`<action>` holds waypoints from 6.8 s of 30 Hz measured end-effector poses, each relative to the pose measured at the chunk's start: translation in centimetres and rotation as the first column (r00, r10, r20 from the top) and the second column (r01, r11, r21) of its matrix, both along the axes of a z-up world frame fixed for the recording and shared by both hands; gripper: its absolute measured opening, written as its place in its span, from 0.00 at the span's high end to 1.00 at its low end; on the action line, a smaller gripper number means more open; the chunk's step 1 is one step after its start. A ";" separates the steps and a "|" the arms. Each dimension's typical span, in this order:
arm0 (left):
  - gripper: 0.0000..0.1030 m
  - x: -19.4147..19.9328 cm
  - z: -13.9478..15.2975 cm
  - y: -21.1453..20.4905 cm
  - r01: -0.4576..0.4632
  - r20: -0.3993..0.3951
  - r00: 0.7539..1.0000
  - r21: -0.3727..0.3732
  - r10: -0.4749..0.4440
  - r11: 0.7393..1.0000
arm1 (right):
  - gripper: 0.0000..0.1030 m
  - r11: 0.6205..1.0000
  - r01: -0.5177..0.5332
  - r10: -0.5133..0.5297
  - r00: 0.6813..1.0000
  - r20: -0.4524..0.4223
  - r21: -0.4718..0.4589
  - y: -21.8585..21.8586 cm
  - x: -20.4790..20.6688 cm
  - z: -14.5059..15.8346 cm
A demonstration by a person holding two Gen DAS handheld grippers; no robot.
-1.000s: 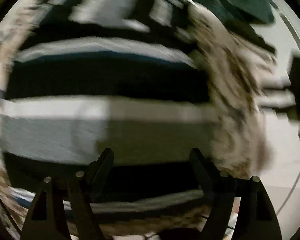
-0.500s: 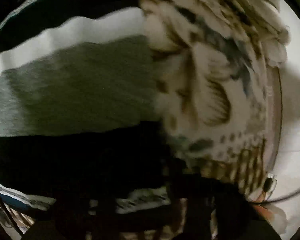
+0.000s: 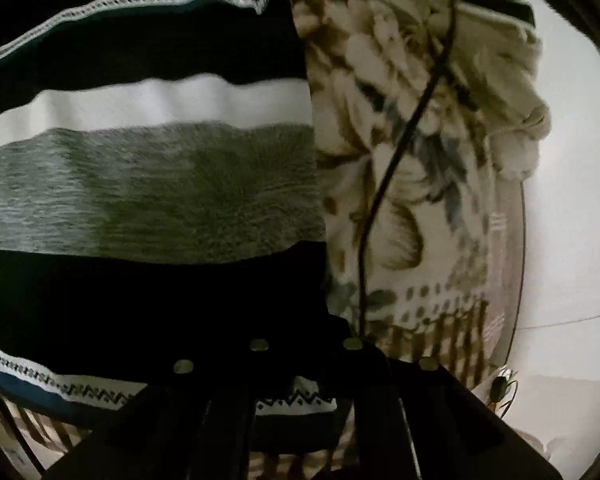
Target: Fold small clothes
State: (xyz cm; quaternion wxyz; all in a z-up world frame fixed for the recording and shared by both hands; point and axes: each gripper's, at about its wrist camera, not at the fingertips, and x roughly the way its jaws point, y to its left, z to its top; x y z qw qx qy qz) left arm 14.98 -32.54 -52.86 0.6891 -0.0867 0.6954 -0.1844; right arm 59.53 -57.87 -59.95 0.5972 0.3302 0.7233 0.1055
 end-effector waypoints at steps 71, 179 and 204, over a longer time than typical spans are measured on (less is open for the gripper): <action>0.96 -4.0 0.7 39.0 -0.476 0.134 0.863 -0.103 0.486 0.873 | 0.93 0.752 -0.346 0.441 0.897 0.037 -0.561 51.9 -13.2 6.8; 0.90 44.7 -2.0 36.9 -0.242 0.197 0.942 -0.156 0.271 0.958 | 0.36 0.965 0.232 -0.195 0.948 0.251 -0.126 25.2 -1.7 6.7; 0.46 43.7 -0.8 37.4 -0.188 0.128 0.966 -0.252 0.225 0.949 | 0.45 0.976 0.186 -0.168 0.974 0.153 -0.114 25.7 0.6 5.7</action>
